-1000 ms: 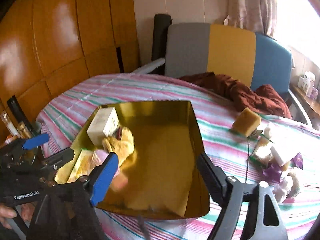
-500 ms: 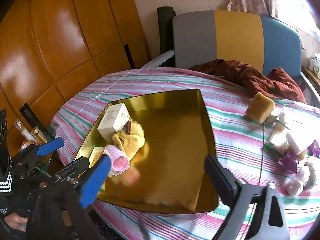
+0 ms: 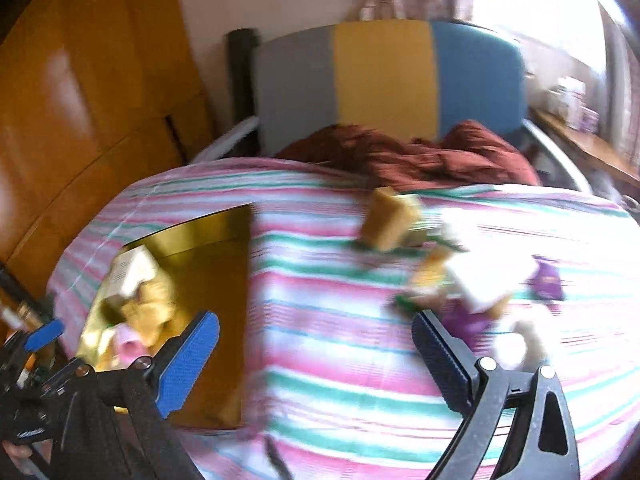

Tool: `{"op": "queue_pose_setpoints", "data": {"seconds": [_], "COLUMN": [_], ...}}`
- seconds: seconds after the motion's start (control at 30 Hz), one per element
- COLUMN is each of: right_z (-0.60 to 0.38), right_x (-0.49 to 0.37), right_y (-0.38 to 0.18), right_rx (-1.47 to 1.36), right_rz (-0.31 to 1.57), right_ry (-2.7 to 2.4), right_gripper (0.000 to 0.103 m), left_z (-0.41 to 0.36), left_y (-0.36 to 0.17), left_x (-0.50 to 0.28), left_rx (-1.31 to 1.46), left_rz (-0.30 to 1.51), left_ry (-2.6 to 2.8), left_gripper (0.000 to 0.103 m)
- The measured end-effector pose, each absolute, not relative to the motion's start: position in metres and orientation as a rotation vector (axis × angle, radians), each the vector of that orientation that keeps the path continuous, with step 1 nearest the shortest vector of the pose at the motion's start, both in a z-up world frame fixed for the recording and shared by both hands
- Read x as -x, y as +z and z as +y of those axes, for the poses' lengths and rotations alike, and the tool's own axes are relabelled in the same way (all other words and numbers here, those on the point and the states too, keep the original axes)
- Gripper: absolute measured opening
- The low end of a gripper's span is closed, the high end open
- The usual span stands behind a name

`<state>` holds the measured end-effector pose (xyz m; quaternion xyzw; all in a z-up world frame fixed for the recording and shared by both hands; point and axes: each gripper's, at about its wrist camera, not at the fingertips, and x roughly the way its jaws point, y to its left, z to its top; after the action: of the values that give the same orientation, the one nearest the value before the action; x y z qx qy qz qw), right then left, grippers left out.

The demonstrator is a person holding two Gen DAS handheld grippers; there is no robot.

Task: Organize objects
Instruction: 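Move both grippers from the tray back to the remaining items, then grasp the plastic-wrapped white ball with the left gripper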

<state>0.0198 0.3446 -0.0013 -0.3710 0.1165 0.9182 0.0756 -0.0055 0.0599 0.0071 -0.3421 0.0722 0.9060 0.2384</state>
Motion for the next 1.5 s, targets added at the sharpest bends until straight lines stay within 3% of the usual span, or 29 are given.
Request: {"op": "queue_pose_setpoints", "data": {"seconds": [0.2,0.53,0.87,1.3,1.5], "right_z": [0.441,0.565,0.561,0.566,0.565], "right_x": [-0.042,-0.095,-0.102,-0.095,-0.089], "right_y": [0.002,-0.068,-0.067,-0.07,-0.073], "right_rx": [1.04,1.04,1.038,1.023,1.065], "right_rz": [0.473,1.125,1.162,1.218,1.169], "right_ry": [2.551,2.101,2.153,2.176,2.167], "right_gripper": [0.099,0.099,0.099,0.099,0.099], "left_z": [0.084,0.155,0.262,0.365,0.398], "left_y": [0.012,0.018,0.004,-0.061,-0.075], "left_x": [0.001,-0.012,-0.036,-0.015,-0.004], "left_rx": [0.904,0.859,0.857,1.044,1.063], "left_rz": [0.239,0.338,0.406,0.383,0.363], "left_ry": [2.418,2.253,2.006,1.832,1.8], "left_gripper": [0.089,0.089,0.088,0.068,0.064]}}
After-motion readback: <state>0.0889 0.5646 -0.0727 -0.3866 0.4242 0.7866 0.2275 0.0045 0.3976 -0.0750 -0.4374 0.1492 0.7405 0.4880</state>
